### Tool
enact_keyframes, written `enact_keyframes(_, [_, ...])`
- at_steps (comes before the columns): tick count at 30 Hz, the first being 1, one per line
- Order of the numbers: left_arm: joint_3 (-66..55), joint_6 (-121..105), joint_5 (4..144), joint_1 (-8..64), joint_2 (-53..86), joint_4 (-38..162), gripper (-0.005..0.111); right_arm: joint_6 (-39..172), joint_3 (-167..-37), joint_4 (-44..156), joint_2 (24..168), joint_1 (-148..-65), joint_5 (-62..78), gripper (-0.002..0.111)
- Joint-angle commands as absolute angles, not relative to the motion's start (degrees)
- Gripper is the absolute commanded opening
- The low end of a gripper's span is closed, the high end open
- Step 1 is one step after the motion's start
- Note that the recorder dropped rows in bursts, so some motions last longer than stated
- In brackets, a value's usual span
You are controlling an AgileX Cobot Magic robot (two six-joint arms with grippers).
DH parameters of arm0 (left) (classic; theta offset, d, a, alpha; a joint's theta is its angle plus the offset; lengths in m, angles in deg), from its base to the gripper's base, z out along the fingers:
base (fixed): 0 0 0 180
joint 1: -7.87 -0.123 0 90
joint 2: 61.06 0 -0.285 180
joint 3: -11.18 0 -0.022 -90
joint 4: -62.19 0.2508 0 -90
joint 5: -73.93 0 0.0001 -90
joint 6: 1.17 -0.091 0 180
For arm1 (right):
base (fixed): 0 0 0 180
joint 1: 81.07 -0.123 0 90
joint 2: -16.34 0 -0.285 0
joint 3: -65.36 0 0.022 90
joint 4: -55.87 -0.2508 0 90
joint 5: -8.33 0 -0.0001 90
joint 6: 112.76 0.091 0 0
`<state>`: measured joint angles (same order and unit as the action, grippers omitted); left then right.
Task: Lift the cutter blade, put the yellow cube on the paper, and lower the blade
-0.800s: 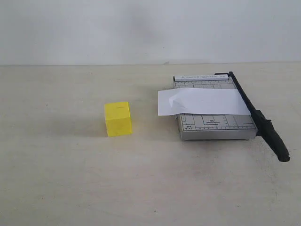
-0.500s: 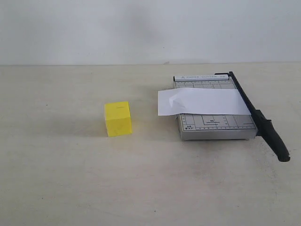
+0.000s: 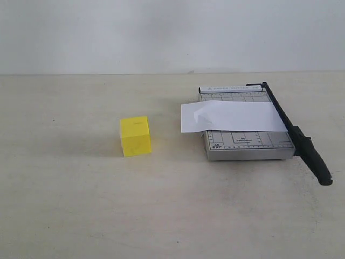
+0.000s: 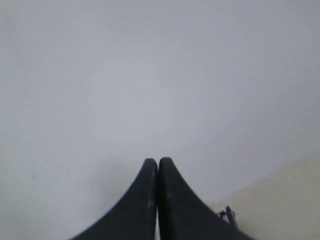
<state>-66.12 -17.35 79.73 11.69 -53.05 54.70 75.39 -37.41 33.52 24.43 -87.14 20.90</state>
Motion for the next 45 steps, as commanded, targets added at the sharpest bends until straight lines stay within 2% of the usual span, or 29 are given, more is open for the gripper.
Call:
enact_keyframes(1, [-66.04, -17.77, 79.11, 11.52, -53.27, 54.75, 0.005, 85.34, -37.42, 32.14, 24.12, -86.95, 29.59, 0.000])
enact_keyframes(8, [-66.04, -17.77, 79.11, 11.52, -53.27, 54.75, 0.005, 99.09, -37.42, 32.41, 24.12, -86.95, 30.69, 0.000])
enact_keyframes(10, [-66.04, -17.77, 79.11, 11.52, -53.27, 54.75, 0.005, 99.09, -37.42, 35.23, 24.12, -86.95, 27.35, 0.000])
enact_keyframes(14, [-66.04, -17.77, 79.11, 11.52, -53.27, 54.75, 0.005, 89.98, -49.00, 47.22, 26.01, -86.95, 0.71, 0.000])
enact_keyframes(17, [-66.04, -17.77, 79.11, 11.52, -53.27, 54.75, 0.005, 85.21, -59.81, 52.99, 39.74, -86.95, -21.46, 0.000])
enact_keyframes(22, [-66.04, -17.77, 79.11, 11.52, -53.27, 54.75, 0.005, 74.92, -71.50, 56.38, 61.78, -86.95, -34.08, 0.000])
enact_keyframes(24, [-66.04, -17.77, 79.11, 11.52, -53.27, 54.75, 0.005, 69.66, -77.65, 56.38, 72.72, -86.95, -36.79, 0.008])
enact_keyframes(25, [-66.04, -17.77, 79.11, 11.52, -53.27, 54.75, 0.005, 69.21, -81.30, 56.38, 79.54, -86.95, -37.85, 0.025])
enact_keyframes(26, [-66.04, -17.77, 79.11, 11.52, -53.27, 54.75, 0.005, 68.66, -82.66, 56.38, 82.18, -86.95, -38.29, 0.036])
enact_keyframes(27, [-66.04, -17.77, 79.11, 11.52, -53.27, 54.75, 0.005, 68.13, -85.59, 55.87, 88.41, -86.95, -39.09, 0.063])
enact_keyframes(28, [-66.04, -17.77, 79.11, 11.52, -53.27, 54.75, 0.005, 68.13, -86.50, 56.25, 90.75, -86.95, -39.31, 0.069])
enact_keyframes(30, [-66.04, -17.77, 79.11, 11.52, -53.27, 54.75, 0.005, 66.27, -88.94, 56.25, 101.15, -86.95, -39.67, 0.064])
enact_keyframes(36, [-66.04, -17.77, 79.11, 11.52, -53.27, 54.75, 0.005, 61.88, -89.01, 55.06, 115.30, -86.95, -37.00, 0.065])
enact_keyframes(45, [-66.04, -17.77, 79.11, 11.52, -53.27, 54.75, 0.005, 61.61, -89.01, 55.06, 120.86, -86.95, -31.80, 0.065])
